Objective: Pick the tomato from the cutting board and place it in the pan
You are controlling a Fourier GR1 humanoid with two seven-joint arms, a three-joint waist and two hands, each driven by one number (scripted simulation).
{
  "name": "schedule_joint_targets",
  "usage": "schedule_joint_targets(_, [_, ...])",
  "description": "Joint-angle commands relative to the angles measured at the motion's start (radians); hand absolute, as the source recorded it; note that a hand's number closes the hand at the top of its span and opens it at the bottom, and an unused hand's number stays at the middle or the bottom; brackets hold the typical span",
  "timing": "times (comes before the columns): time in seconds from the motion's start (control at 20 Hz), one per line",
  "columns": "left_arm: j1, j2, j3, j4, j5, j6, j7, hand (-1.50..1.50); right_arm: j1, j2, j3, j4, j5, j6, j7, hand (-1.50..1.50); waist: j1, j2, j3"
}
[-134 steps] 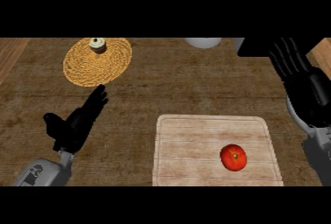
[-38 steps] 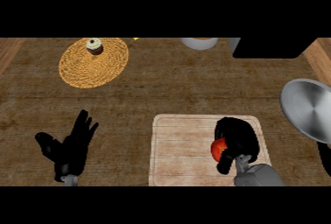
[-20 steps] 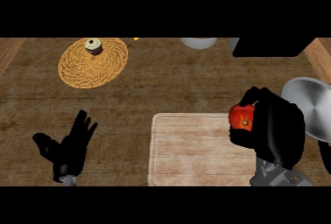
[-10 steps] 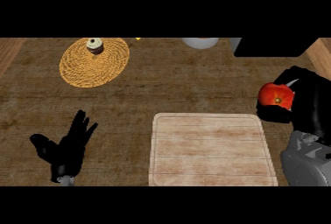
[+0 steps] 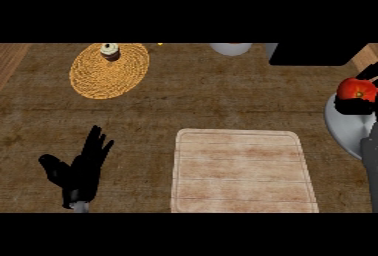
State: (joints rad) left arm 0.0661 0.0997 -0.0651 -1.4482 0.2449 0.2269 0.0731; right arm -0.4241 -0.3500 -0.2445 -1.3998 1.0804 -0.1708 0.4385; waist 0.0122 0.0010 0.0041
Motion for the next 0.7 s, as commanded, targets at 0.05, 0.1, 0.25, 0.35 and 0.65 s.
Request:
schedule_joint_targets(0.05, [-0.020, -0.043, -0.041, 0.023, -0.041, 0.049, 0.038, 0.00, -0.081, -0.100, -0.120, 0.337, -0.061, -0.151, -0.180, 1.50, 0.008, 0.009, -0.002])
schedule_joint_targets(0.1, [-0.006, -0.001, 0.013, 0.062, 0.002, -0.016, -0.004, 0.00, -0.066, -0.132, -0.149, 0.366, -0.119, -0.153, -0.262, 1.50, 0.004, 0.008, -0.003])
schedule_joint_targets(0.25, [-0.029, 0.039, 0.028, 0.022, 0.014, -0.027, 0.073, 0.00, -0.152, -0.171, -0.199, 0.561, -0.169, -0.196, -0.356, 1.50, 0.013, 0.008, -0.002])
schedule_joint_targets(0.35, [-0.055, 0.002, 0.005, 0.040, -0.012, 0.005, 0.056, 0.00, -0.192, -0.195, -0.236, 0.705, -0.190, -0.261, -0.440, 1.50, 0.024, 0.015, -0.001])
schedule_joint_targets(0.65, [-0.057, -0.014, -0.010, 0.030, -0.019, 0.005, 0.042, 0.00, -0.261, -0.310, -0.230, 0.941, -0.125, -0.110, -0.382, -1.50, 0.047, 0.025, 0.000])
